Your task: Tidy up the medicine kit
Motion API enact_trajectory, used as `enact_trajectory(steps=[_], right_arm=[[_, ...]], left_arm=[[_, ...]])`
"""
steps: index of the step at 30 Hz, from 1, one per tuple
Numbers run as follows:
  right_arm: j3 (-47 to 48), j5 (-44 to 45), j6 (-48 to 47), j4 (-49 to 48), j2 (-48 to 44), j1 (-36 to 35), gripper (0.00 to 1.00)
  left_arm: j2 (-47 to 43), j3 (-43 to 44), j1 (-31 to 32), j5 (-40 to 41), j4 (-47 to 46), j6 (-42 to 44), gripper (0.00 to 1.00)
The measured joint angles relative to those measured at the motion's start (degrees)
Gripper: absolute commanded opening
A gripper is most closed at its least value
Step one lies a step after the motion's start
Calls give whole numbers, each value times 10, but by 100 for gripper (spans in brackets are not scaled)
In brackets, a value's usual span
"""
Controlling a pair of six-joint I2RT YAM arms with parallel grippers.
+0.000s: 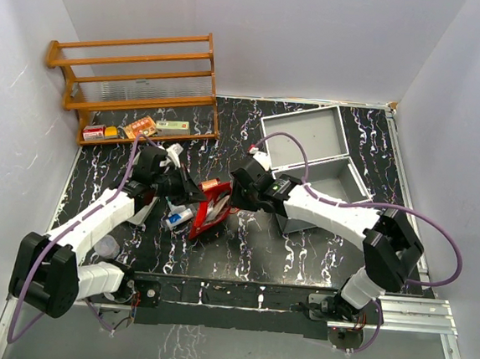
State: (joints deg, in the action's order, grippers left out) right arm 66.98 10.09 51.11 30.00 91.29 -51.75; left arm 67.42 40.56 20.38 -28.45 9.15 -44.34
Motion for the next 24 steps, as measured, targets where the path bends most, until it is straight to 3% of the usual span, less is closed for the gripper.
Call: enact_trajectory(steps=[15, 24], right_arm=[[-1, 101, 21, 31, -28, 1, 40], [4, 56, 28, 7, 65, 35, 35]], left_arm=[[-45, -5, 0, 44, 13, -49, 0], [-104, -13, -13, 56, -10, -125, 0]])
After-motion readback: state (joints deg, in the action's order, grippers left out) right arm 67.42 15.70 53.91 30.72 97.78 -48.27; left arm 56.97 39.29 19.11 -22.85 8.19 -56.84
